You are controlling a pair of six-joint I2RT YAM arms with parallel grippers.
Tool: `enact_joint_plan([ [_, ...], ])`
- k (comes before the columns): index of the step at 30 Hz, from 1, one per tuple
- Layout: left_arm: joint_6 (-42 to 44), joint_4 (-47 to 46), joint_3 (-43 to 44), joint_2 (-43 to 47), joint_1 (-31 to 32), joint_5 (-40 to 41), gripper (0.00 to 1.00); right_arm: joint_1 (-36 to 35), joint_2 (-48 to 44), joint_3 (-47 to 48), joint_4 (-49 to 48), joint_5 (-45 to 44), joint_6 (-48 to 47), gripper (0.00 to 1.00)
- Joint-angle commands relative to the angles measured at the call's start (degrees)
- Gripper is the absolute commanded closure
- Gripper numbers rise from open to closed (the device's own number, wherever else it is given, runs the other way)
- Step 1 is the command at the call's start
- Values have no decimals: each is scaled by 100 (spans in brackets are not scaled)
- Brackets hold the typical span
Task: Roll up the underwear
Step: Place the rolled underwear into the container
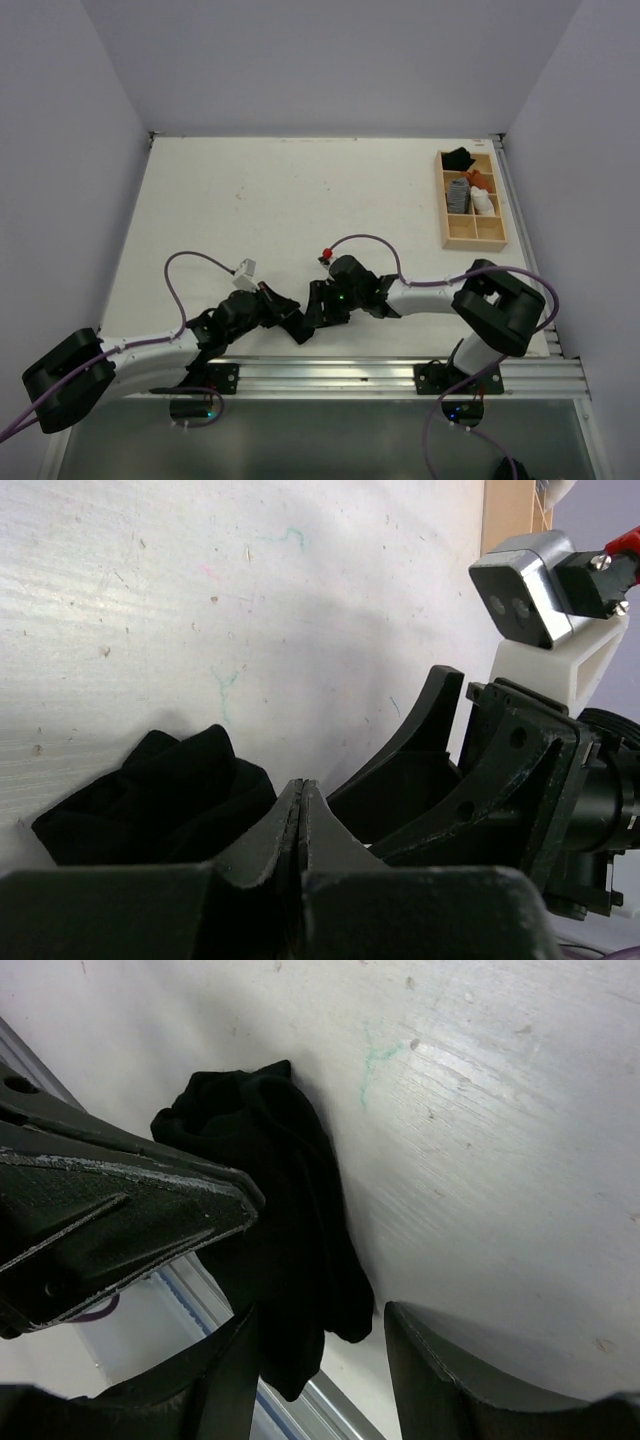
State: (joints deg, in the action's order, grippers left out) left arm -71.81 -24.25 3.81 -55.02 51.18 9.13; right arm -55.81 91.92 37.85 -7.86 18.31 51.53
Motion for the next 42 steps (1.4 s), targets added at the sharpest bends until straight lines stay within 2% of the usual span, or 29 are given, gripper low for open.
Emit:
enact_joint_plan([
  [1, 176, -396, -935, -26, -11, 415, 100, -17, 273, 91, -109, 199, -187, 45],
  [6, 194, -528, -944, -245, -11, 388, 100, -9, 476, 83, -278, 331, -222, 44],
  [9, 176, -712, -988, -420, -11, 379, 100, -9, 538, 4, -497, 437, -134, 48],
  [12, 185, -809, -988, -518, -11, 353, 100, -9, 520, -84, -594, 428, -73, 61],
  [13, 202, -818, -979, -518, -11, 353, 100, 0, 503, -110, -638, 437, -73, 70],
  [16, 281, -678, -918, -378, -11, 423, 100, 0, 459, -163, -647, 437, -64, 88],
  [18, 378, -215, -691, -116, -11, 519, 100, -9, 415, -216, -673, 446, -38, 100],
  [20, 781, 121, -444, 140, -20, 712, 100, -9, 266, -216, -638, 481, -46, 100],
  [22, 1298, 753, 197, 492, -38, 897, 100, 0, 125, -146, -305, 446, -160, 100],
  [25, 1293, 1886, 1154, 756, -90, 1643, 100, 9, -270, -5, 266, 297, -353, 100],
  [26, 1301, 2106, 1600, 791, -134, 1680, 91, 26, -384, 47, 398, 175, -389, 100],
  [27, 1397, 2317, 1796, 783, -178, 1663, 88, 35, -594, 65, 625, 130, -441, 100],
  [29, 1915, 2355, 2139, 695, -310, 1392, 85, 96, -797, 100, 768, -89, -477, 100],
  [31, 2267, 2581, 2962, 337, -363, 867, 87, 184, -1322, 231, 1615, -544, -626, 100],
  [34, 2451, 2567, 3546, 63, -407, 66, 88, 543, -1773, 469, 2399, -1213, -836, 100],
  [35, 2479, 2522, 3626, 10, -407, -433, 88, 963, -2044, 548, 2594, -1302, -890, 100],
  [39, 2566, 2048, 4021, -429, -407, -1534, 82, 2090, -2214, 1669, 3711, -1961, -1618, 100],
  [42, 2672, 1871, 4162, -527, -389, -2002, 83, 3065, -2012, 2349, 4248, -2252, -2058, 100],
])
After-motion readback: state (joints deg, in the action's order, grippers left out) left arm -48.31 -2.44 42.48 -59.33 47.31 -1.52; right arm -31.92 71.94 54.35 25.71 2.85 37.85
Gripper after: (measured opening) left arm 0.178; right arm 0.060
